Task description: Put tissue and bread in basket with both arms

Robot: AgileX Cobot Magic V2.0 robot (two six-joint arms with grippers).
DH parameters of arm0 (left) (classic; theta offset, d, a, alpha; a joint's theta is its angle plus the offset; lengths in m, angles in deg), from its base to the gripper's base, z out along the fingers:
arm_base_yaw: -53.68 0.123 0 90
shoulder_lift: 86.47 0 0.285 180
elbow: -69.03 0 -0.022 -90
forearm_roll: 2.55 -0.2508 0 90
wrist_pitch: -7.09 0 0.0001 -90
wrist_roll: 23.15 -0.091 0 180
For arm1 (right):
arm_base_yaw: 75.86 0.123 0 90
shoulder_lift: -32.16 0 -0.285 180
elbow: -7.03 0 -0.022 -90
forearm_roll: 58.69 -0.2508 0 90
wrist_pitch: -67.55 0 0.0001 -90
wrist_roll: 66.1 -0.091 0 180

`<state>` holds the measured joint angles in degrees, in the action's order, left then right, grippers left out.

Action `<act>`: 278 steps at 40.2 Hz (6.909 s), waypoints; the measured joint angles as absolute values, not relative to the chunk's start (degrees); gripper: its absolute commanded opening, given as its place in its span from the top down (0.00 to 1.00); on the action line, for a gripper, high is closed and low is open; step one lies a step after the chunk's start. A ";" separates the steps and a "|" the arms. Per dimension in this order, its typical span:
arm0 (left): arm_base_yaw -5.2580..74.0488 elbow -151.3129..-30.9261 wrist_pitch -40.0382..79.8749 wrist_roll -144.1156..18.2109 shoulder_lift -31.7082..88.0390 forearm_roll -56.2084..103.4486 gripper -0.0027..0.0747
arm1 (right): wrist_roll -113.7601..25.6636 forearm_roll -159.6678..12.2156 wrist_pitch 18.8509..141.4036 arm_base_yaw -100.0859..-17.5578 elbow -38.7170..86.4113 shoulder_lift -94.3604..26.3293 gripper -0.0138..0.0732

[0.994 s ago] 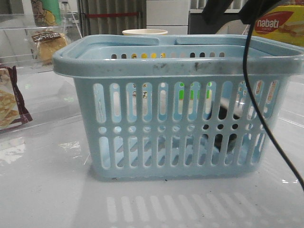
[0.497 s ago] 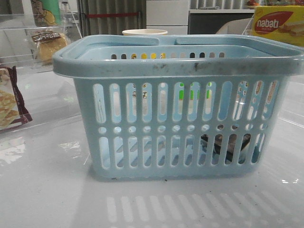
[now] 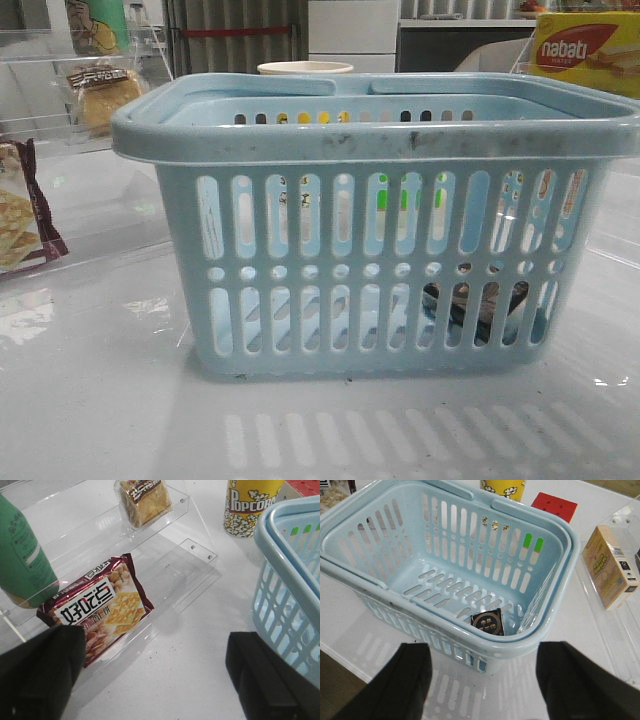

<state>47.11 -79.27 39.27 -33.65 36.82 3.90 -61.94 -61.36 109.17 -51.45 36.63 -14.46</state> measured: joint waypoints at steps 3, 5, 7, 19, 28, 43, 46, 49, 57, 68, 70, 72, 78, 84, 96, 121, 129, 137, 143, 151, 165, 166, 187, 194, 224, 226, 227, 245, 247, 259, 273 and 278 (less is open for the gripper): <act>47.11 -82.00 38.98 -33.65 32.06 3.90 0.14 | -61.84 -61.36 109.17 -51.45 36.70 -14.46 0.21; 47.11 -83.90 38.52 -33.65 28.69 3.90 0.14 | -61.84 -61.36 109.17 -51.45 36.70 -14.46 0.21; 47.11 -85.80 37.90 -33.65 25.78 3.90 0.14 | -61.84 -61.36 109.17 -51.45 36.70 -14.46 0.21; 47.11 -98.70 33.36 -33.65 4.40 4.00 0.14 | -61.84 -61.36 109.17 -51.45 36.70 -14.46 0.21; 47.11 -110.41 32.69 -33.65 -9.40 4.00 0.14 | -61.84 -61.36 109.17 -51.45 36.70 -14.46 0.21; 48.09 -126.31 32.15 -33.65 -25.49 2.61 0.14 | -61.84 -61.33 109.17 -51.45 36.70 -14.46 0.21; 48.42 -128.48 31.76 -33.65 -27.59 2.61 0.14 | -61.84 -61.33 109.17 -51.45 36.70 -14.46 0.21; 48.55 -129.96 30.50 -33.65 -29.36 2.61 0.14 | -61.84 -61.33 109.17 -51.45 36.70 -14.46 0.21; 48.75 -130.72 27.42 -33.65 -31.91 2.61 0.15 | -61.84 -61.33 109.17 -51.45 36.70 -14.46 0.21; 48.75 -130.85 26.80 -33.75 -31.91 2.61 0.42 | -61.84 -61.23 109.17 -51.45 36.70 -14.46 0.21; 48.75 -130.85 26.80 -33.75 -31.91 2.61 0.47 | -61.84 -61.23 109.17 -51.45 36.70 -14.46 0.21; 48.75 -130.85 26.80 -33.75 -31.91 2.61 0.52 | -61.84 -61.23 109.17 -51.45 36.70 -14.46 0.21; 48.75 -130.85 27.53 -33.75 -31.91 2.61 0.64 | -61.84 -61.23 109.17 -51.45 36.70 -14.46 0.21; 48.49 -130.88 29.45 -33.75 -31.31 2.61 0.75 | -61.84 -61.23 109.17 -51.45 36.70 -14.46 0.21; 47.61 -130.98 36.67 -33.85 -25.83 2.48 0.85 | -61.84 -61.23 109.17 -51.45 36.70 -14.46 0.21; 35.41 -130.44 48.36 -33.85 -2.08 2.36 0.85 | -61.84 -61.23 109.17 -51.45 36.70 -14.46 0.21; 24.26 -123.40 47.64 -33.85 1.34 2.36 0.85 | -61.84 -61.23 109.17 -51.45 36.70 -14.46 0.21; 14.70 -116.74 45.17 -33.85 -1.05 2.59 0.85 | -61.84 -61.23 109.17 -51.45 36.70 -14.46 0.21; 12.64 -116.14 44.11 -33.96 -5.79 2.59 0.85 | -61.84 -61.23 109.17 -51.45 36.70 -14.46 0.21; 12.60 -116.04 43.30 -33.96 -10.73 2.59 0.68 | -61.84 -61.23 109.17 -51.45 36.70 -14.46 0.21; 12.60 -116.04 42.67 -33.96 -12.05 2.59 0.39 | -61.84 -61.23 109.17 -51.45 36.70 -14.46 0.21; 12.60 -116.04 42.67 -33.96 -12.05 2.59 0.39 | -61.84 -61.23 109.17 -51.45 36.70 -14.46 0.21; 13.82 -111.51 49.69 -33.96 10.50 2.63 0.39 | -61.84 -61.23 109.17 -51.45 36.70 -14.46 0.21; 13.82 -102.62 50.35 -33.96 21.73 3.38 0.39 | -61.84 -61.23 109.17 -51.45 36.70 -14.46 0.21; 13.82 -78.45 51.08 -27.94 48.10 -2.55 0.44 | -61.84 -61.23 111.35 -51.45 36.70 -14.46 0.23; 13.82 -78.45 51.08 -27.94 48.10 -2.55 0.49 | -61.73 -61.12 111.56 -51.45 36.70 -14.46 0.28; 13.82 -78.45 51.08 -27.94 48.10 -2.55 0.52 | -61.37 -61.12 111.70 -51.45 36.70 -14.46 0.32; 13.82 -78.45 51.08 -27.89 48.10 -2.55 0.85 | -60.14 -60.91 113.21 -51.45 36.70 -14.46 0.78; 13.82 -78.45 51.08 -27.89 48.10 -2.55 0.85 | -60.10 -60.91 113.35 -51.45 36.70 -14.46 0.78; 13.82 -78.45 51.08 -27.89 48.10 -2.55 0.85 | -59.80 -60.79 114.34 -51.45 36.70 -14.46 0.78; 14.40 -78.35 51.08 -27.89 48.78 -2.55 0.85 | -59.71 -60.79 114.67 -51.45 36.70 -14.46 0.78; 18.64 -76.60 48.93 -27.89 51.64 -2.55 0.85 | -59.71 -60.79 114.80 -51.45 36.70 -14.46 0.78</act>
<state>18.64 -76.60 48.93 -27.89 51.64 -2.55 -59.71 -60.79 114.80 -51.45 36.70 -14.46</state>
